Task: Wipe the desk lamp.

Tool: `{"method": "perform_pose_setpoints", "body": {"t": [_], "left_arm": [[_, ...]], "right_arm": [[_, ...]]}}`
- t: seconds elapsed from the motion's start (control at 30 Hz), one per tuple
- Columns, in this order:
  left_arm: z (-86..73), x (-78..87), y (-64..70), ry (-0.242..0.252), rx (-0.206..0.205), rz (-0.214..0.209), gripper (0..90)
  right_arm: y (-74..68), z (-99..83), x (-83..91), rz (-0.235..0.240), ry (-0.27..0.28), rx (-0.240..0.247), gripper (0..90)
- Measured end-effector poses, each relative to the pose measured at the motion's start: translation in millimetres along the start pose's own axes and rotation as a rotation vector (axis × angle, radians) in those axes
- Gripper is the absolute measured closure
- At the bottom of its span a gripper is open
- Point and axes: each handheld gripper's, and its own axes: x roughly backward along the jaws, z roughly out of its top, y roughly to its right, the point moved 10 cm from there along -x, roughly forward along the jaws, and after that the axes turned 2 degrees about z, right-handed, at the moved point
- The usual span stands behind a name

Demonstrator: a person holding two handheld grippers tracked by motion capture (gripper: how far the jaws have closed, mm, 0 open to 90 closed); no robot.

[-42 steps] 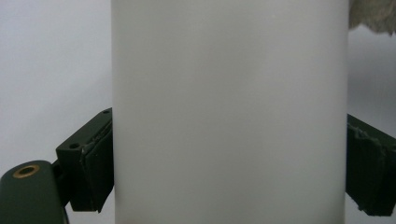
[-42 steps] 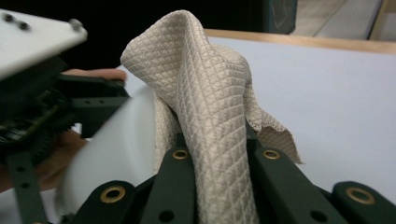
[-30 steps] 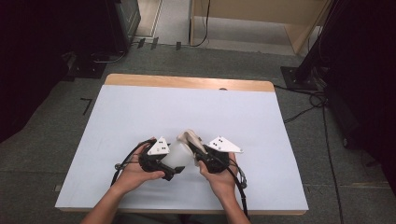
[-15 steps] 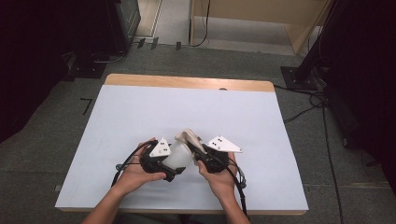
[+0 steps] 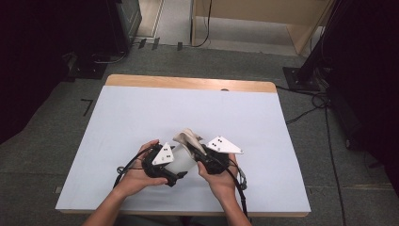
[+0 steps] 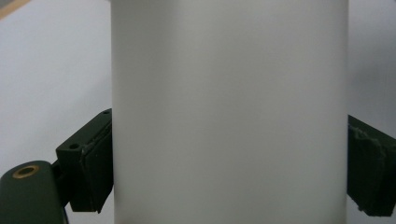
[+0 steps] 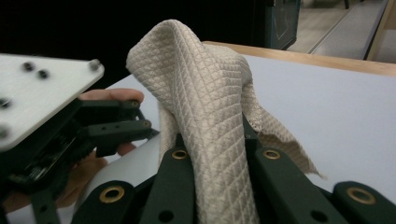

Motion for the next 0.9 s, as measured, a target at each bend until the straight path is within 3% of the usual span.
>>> {"method": "perform_pose_setpoints", "body": {"t": [0.07,0.13,0.2,0.23,0.27,0.3,0.37,0.43,0.47,0.5,0.53,0.6,0.67,0.73,0.83,0.9], "left_arm": [[0.9,-0.5,1.3,-0.006,-0.010,0.018,8.2],[1.8,-1.8,-0.2,-0.009,0.007,0.039,8.2],[2.3,-2.2,-2.6,-0.004,0.025,0.047,8.2],[2.5,-1.9,-6.7,0.003,0.049,0.057,8.2],[3.6,-0.5,-15.6,0.030,0.114,0.066,8.2],[4.7,-0.3,-19.0,0.045,0.137,0.079,8.3],[5.4,-0.4,-20.6,0.051,0.136,0.095,8.4],[7.1,-2.8,-18.1,0.056,0.105,0.114,8.4],[9.6,-6.7,-11.4,0.063,0.081,0.114,8.4],[9.6,-6.7,-11.4,0.063,0.081,0.114,8.4],[10.7,-8.1,-9.0,0.065,0.071,0.115,8.4],[12.6,-10.3,-5.8,0.071,0.058,0.114,8.4],[12.9,-10.9,-4.8,0.072,0.049,0.118,8.4],[15.0,-9.3,-13.3,0.094,0.086,0.144,8.4],[16.5,-7.3,-22.6,0.115,0.114,0.176,8.4],[18.1,-5.8,-38.8,0.150,0.173,0.237,8.4]], "right_arm": [[8.4,-4.7,-4.2,-0.026,-0.005,-0.015,83.2],[19.4,-14.3,-7.5,-0.068,-0.036,-0.030,83.3],[24.4,-19.0,-8.8,-0.081,-0.047,-0.039,83.3],[28.2,-22.9,-9.0,-0.084,-0.057,-0.062,83.3],[32.1,-24.6,-6.1,-0.089,-0.061,-0.089,83.3],[30.8,-22.2,-3.8,-0.083,-0.054,-0.088,83.3],[23.9,-13.0,0.4,-0.068,-0.029,-0.076,83.3],[17.7,-7.3,2.0,-0.051,-0.013,-0.065,83.2],[3.4,2.3,3.1,-0.019,0.012,-0.025,83.3],[3.4,2.3,3.1,-0.019,0.012,-0.025,83.3],[-5.9,8.7,2.9,-0.010,0.032,0.014,83.1],[-6.8,10.2,2.1,-0.012,0.038,0.023,83.0],[10.3,6.4,-1.6,-0.077,0.018,0.027,83.0],[27.5,-0.1,-1.4,-0.127,-0.007,-0.003,82.9],[39.9,-1.1,3.5,-0.143,0.000,-0.054,82.4],[46.6,8.4,15.0,-0.144,0.046,-0.075,81.9]]}}
